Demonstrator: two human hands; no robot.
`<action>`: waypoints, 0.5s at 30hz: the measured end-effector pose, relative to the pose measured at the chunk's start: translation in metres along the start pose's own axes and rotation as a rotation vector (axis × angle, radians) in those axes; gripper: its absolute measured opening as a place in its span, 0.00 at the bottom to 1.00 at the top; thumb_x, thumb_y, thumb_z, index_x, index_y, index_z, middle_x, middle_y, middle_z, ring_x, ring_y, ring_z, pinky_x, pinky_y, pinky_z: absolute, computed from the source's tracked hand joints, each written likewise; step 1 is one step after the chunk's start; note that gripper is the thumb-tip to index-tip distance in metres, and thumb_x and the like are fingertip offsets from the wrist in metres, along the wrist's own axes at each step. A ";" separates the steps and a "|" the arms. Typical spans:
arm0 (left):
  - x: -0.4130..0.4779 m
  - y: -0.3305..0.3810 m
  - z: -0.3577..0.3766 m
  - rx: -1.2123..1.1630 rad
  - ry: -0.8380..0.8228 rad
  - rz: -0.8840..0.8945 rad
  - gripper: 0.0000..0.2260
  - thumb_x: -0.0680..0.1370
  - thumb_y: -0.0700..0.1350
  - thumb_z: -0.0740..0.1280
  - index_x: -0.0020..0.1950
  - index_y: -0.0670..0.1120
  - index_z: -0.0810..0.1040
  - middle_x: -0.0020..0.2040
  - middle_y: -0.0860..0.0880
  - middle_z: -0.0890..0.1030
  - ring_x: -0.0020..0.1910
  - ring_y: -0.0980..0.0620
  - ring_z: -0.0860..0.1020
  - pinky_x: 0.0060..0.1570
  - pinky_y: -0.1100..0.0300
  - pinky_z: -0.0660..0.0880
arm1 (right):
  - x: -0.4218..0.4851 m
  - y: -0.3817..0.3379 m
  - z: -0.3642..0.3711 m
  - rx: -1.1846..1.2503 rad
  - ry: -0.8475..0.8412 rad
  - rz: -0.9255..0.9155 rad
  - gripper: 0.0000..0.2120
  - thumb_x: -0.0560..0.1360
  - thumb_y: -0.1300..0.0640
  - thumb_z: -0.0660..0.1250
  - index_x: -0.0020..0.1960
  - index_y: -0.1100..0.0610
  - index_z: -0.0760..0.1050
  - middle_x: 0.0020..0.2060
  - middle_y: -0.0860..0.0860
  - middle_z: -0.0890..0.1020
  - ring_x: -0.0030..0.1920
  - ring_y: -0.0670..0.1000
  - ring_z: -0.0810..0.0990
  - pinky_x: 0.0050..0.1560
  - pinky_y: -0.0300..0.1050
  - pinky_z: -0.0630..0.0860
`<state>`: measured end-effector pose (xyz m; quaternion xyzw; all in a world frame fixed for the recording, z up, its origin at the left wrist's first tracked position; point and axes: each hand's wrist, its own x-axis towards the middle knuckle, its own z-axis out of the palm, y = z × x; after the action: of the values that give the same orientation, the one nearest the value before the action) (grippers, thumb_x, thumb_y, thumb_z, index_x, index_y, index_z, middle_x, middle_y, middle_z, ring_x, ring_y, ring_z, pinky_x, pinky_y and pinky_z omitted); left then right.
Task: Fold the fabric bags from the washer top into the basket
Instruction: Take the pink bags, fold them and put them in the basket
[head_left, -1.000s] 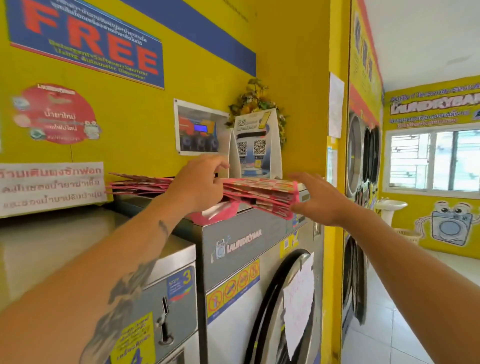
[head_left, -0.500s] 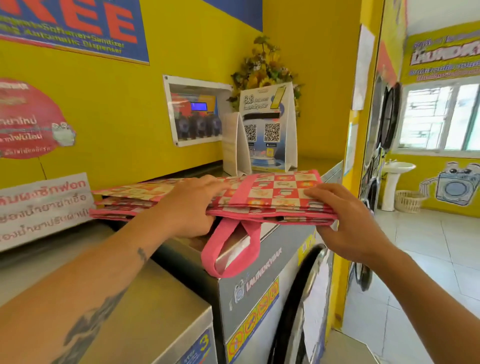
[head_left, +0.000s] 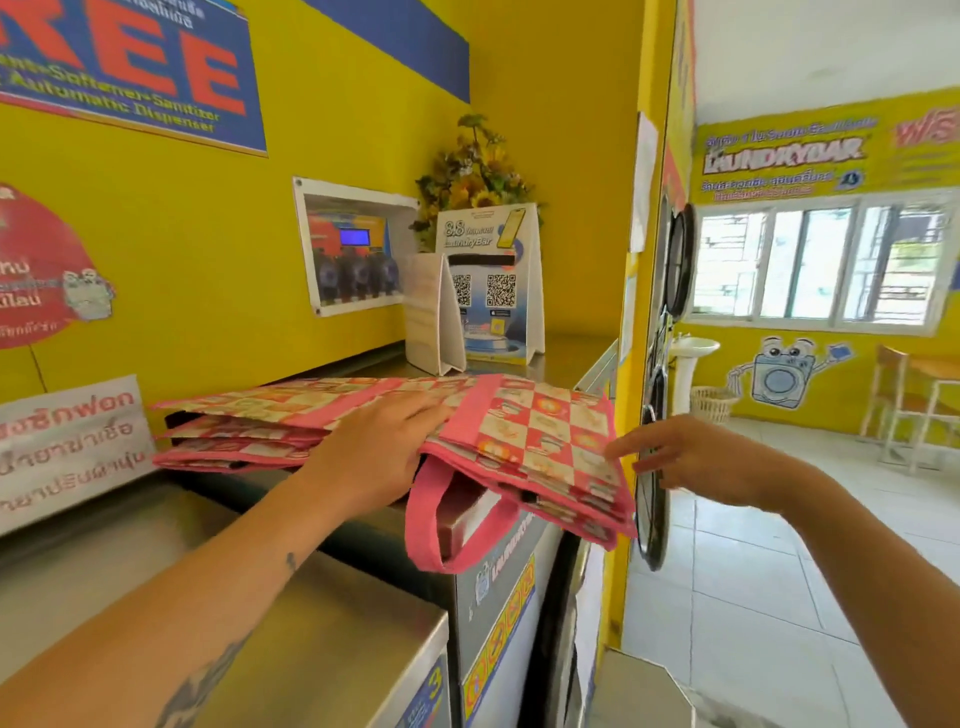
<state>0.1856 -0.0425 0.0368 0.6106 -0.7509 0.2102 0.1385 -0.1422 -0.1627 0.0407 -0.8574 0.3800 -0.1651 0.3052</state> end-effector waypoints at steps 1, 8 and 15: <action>-0.004 0.000 -0.003 -0.032 -0.008 0.028 0.26 0.77 0.58 0.54 0.72 0.49 0.71 0.71 0.51 0.73 0.69 0.49 0.71 0.65 0.53 0.68 | -0.003 -0.002 -0.004 0.015 0.044 0.020 0.25 0.74 0.73 0.59 0.56 0.46 0.82 0.58 0.43 0.79 0.59 0.49 0.78 0.53 0.45 0.75; -0.024 0.000 -0.020 -0.163 0.059 0.230 0.22 0.75 0.52 0.60 0.67 0.47 0.77 0.65 0.49 0.79 0.64 0.52 0.73 0.64 0.56 0.69 | 0.048 -0.021 0.000 -0.072 0.363 0.056 0.14 0.78 0.59 0.63 0.62 0.53 0.78 0.59 0.56 0.81 0.57 0.57 0.81 0.49 0.46 0.77; -0.037 -0.004 -0.008 -0.151 0.044 0.296 0.22 0.80 0.59 0.57 0.71 0.51 0.73 0.69 0.51 0.74 0.67 0.49 0.72 0.66 0.50 0.70 | 0.105 -0.047 0.026 0.011 0.152 0.162 0.16 0.80 0.55 0.60 0.62 0.62 0.78 0.59 0.61 0.81 0.61 0.63 0.78 0.53 0.50 0.74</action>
<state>0.1968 -0.0071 0.0275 0.4766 -0.8430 0.1846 0.1679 -0.0339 -0.2071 0.0571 -0.8072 0.4694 -0.2065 0.2924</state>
